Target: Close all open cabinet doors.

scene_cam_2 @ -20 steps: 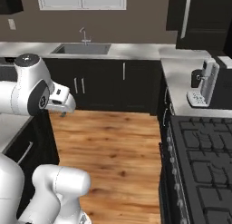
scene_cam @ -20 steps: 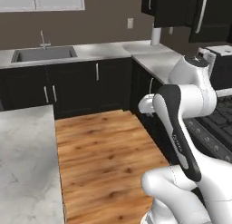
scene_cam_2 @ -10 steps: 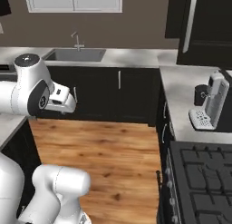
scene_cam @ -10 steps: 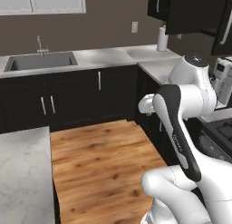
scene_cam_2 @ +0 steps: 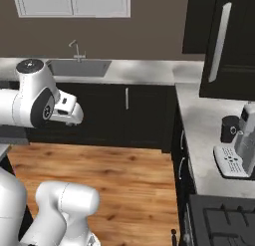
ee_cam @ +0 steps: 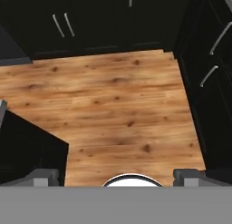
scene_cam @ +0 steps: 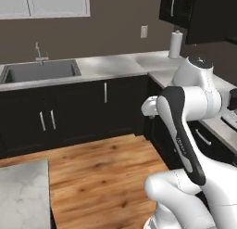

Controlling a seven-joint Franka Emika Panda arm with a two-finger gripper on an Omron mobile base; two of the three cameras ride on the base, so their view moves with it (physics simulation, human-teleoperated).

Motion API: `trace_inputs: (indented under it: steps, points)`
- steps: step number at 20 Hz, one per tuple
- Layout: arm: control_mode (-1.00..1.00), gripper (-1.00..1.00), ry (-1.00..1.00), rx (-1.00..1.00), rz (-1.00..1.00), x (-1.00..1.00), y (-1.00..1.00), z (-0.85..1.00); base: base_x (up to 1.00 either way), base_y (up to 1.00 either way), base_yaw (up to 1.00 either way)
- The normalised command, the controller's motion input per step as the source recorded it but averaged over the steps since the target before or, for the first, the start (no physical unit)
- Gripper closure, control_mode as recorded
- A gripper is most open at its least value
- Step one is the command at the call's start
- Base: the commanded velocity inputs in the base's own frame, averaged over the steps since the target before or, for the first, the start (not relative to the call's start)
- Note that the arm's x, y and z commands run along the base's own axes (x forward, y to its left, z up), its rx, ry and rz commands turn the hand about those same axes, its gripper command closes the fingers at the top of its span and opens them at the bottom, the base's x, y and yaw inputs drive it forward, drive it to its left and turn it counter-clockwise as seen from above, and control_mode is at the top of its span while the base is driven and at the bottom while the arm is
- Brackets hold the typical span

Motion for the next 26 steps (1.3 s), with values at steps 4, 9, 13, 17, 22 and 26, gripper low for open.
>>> trace_inputs:
  steps: [4, 9, 13, 17, 22, 26]
  points:
    - [1.00, -1.00, 0.00, 0.00, 0.00, 0.00, 0.00, 0.00, 0.79, -0.15, 0.00]
    - [1.00, -1.00, 0.00, 0.00, 0.00, 0.00, 0.00, 0.00, 0.58, -0.06, -0.30]
    - [1.00, -1.00, 0.00, 0.00, 0.00, 0.00, 0.00, 0.00, 0.42, 0.01, -0.58]
    - [1.00, -1.00, 0.00, 0.00, 0.00, 0.00, 0.00, 0.00, 0.37, 0.04, -0.64]
    - [1.00, -1.00, 0.00, 0.00, 0.00, 0.00, 0.00, 0.00, 0.42, 0.03, -0.59]
    - [1.00, -1.00, 0.00, 0.00, 0.00, 0.00, 0.00, 0.00, 0.52, 0.08, -0.52]
